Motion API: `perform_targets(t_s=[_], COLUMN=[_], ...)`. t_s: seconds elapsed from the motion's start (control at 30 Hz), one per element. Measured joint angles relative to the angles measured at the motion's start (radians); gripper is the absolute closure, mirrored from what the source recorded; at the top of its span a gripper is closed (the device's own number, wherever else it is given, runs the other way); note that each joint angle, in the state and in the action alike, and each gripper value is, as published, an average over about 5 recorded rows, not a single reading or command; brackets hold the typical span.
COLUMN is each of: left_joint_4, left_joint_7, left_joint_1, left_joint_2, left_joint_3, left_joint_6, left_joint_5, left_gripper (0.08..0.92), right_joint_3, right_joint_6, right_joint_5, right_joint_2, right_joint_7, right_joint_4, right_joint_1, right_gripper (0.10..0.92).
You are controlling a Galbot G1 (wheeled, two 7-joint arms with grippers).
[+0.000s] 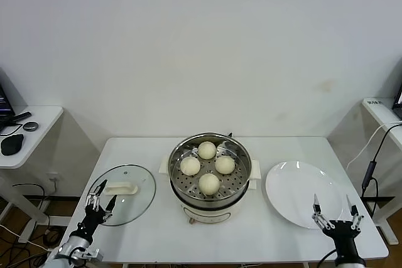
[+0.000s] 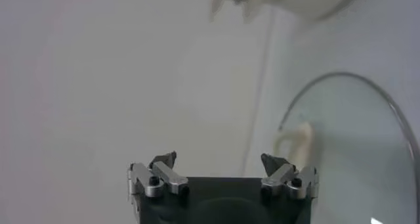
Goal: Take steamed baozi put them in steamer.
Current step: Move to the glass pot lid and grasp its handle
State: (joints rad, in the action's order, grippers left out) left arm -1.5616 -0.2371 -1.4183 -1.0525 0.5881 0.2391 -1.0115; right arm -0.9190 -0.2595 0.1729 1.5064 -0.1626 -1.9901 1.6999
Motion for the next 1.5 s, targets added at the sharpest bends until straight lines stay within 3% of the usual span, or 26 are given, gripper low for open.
perform_targets(t_s=[0.47,1.07,1.27,1.5], left_joint_4=[0.222,0.334,0.344,0.360], left_joint_7=[0.005,0.006,0.011,0.009], left_joint_1=[0.198,0.324,0.338,0.352], left_joint_2=[0.031,0.017,0.005,-0.014], left_joint_3=[-0.052,-0.087,-0.094,-0.097], left_joint_6=[0.043,0.053,0.053,0.051], left_joint_5=[-0.153,-0.214,-0.228,-0.247], left_gripper=[0.177,0.181,0.292,0.495], right_joint_3=[-0.008,0.012,0.016,0.026], right_joint_6=[0.011,0.002,0.000,-0.001], right_joint_5=[-0.006,-0.027,-0.029,-0.034], right_joint_2=[0.035,0.043,0.045,0.048], right_joint_7=[0.006,0.007,0.007,0.006], right_joint_4=[-0.047,-0.048,-0.046,-0.041], right_joint_1=[0.043,0.068,0.069,0.068], right_gripper=[0.203,0.203,0.203,0.203])
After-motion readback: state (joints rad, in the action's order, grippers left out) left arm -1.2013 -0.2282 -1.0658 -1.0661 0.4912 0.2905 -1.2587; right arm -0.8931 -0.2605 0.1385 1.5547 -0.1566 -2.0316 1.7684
